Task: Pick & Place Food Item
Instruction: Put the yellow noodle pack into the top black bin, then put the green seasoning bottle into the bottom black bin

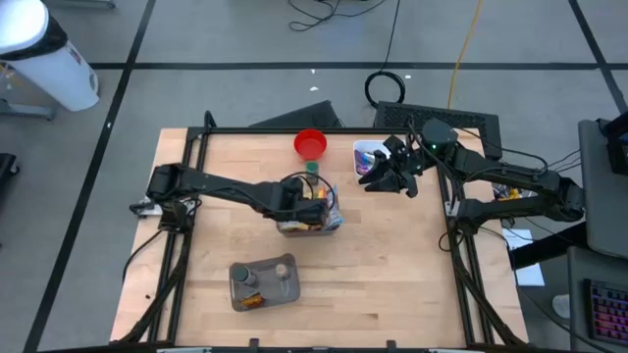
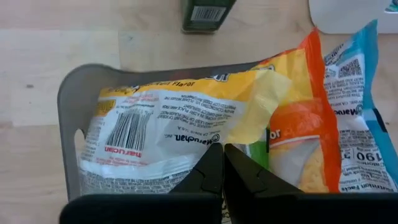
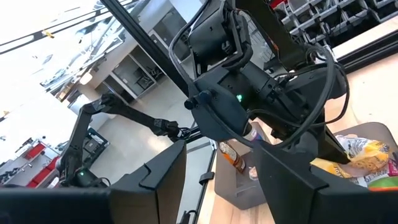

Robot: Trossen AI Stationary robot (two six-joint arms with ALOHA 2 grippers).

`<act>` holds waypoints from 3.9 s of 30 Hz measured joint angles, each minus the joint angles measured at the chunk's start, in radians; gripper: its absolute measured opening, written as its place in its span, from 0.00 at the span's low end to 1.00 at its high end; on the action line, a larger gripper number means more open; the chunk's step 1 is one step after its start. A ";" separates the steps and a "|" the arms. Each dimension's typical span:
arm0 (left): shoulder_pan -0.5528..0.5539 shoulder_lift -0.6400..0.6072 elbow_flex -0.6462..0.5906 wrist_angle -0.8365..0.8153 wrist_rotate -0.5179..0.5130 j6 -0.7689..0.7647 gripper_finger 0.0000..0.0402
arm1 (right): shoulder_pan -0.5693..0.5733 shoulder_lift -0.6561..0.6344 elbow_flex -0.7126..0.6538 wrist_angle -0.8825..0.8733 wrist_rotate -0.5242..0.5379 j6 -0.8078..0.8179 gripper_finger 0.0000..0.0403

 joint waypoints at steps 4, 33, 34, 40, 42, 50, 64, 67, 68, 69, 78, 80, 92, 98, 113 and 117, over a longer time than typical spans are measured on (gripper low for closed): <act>0.015 -0.019 0.000 0.035 0.001 0.073 0.04 | 0.000 0.000 0.000 0.000 0.000 -0.007 0.45; 0.144 -0.159 0.000 0.187 0.320 0.399 0.31 | 0.000 0.000 0.000 -0.005 0.000 -0.014 0.44; 0.151 -0.169 0.000 0.203 0.334 0.411 0.32 | 0.000 0.000 0.000 -0.011 -0.001 -0.015 0.44; 0.182 -0.279 0.000 0.332 0.360 0.495 0.33 | 0.000 0.000 -0.024 -0.016 0.002 -0.016 0.43; 0.191 -0.323 0.000 0.382 0.352 0.550 0.33 | 0.000 0.000 -0.041 -0.015 0.005 -0.016 0.43; 0.186 -0.491 0.000 0.634 0.194 1.000 0.33 | 0.000 0.000 -0.161 0.110 0.183 0.048 0.44; 0.204 -0.518 0.001 0.892 0.176 1.619 0.33 | 0.000 0.003 -0.321 0.470 0.586 0.036 0.43; 0.237 -0.520 0.000 0.766 0.206 1.664 0.33 | 0.000 0.003 -0.321 0.490 0.653 0.030 0.43; 0.258 -0.525 0.000 0.701 0.232 1.662 0.33 | 0.000 0.003 -0.321 0.502 0.685 0.033 0.43; 0.283 -0.527 0.000 0.637 0.263 1.645 0.33 | 0.000 0.003 -0.321 0.514 0.712 0.036 0.43; 0.504 -0.461 -0.117 0.440 0.749 1.593 0.33 | 0.000 0.015 -0.274 0.565 0.817 -0.022 0.42; 0.522 -0.442 -0.156 0.467 0.746 1.593 0.33 | 0.000 0.024 -0.257 0.562 0.817 -0.040 0.42; 0.579 -0.320 -0.208 0.515 0.804 1.565 0.34 | -0.009 0.080 -0.218 0.563 0.788 -0.044 0.42; 0.608 -0.319 -0.207 0.603 0.805 1.525 0.48 | -0.012 0.085 -0.218 0.564 0.761 -0.032 0.42; 0.618 -0.308 -0.133 0.432 0.804 1.757 0.72 | -0.021 0.086 -0.217 0.539 0.759 -0.043 0.42; 0.588 -0.267 -0.134 0.407 0.795 1.756 0.70 | -0.033 0.086 -0.218 0.518 0.760 -0.046 0.42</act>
